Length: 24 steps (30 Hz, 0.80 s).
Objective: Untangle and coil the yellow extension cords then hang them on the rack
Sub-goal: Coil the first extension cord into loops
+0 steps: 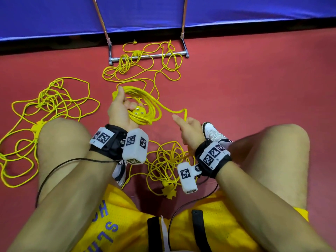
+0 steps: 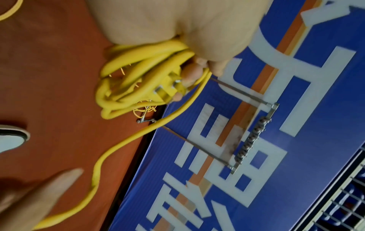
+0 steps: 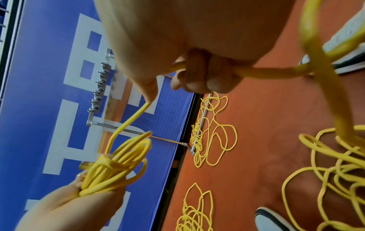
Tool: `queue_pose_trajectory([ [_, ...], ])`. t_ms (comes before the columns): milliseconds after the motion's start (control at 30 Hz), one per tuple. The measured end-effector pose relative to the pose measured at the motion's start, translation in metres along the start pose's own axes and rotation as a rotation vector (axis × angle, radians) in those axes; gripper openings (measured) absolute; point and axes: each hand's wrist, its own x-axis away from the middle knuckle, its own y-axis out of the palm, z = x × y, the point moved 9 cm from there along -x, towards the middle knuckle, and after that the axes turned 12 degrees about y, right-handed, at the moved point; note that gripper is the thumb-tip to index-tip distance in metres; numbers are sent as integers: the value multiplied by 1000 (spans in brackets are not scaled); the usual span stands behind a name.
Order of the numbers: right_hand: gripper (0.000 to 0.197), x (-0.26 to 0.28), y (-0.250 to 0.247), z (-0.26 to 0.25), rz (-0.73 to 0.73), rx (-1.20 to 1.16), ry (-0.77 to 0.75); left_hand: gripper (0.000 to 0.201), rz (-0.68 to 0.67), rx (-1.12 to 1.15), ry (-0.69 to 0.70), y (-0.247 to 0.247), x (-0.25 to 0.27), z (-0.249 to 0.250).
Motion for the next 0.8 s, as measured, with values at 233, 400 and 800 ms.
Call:
queue_pose_trajectory([
  [233,34,15,-28,-23,159,-217,-299,40,126,-85,72,-18,-6,19],
  [400,37,4,-46,-29,253,-251,-345,42,-62,-132,-173,-5,7,-11],
  [800,58,-6,7,24,-133,548,16,47,-237,32,-187,20,5,1],
])
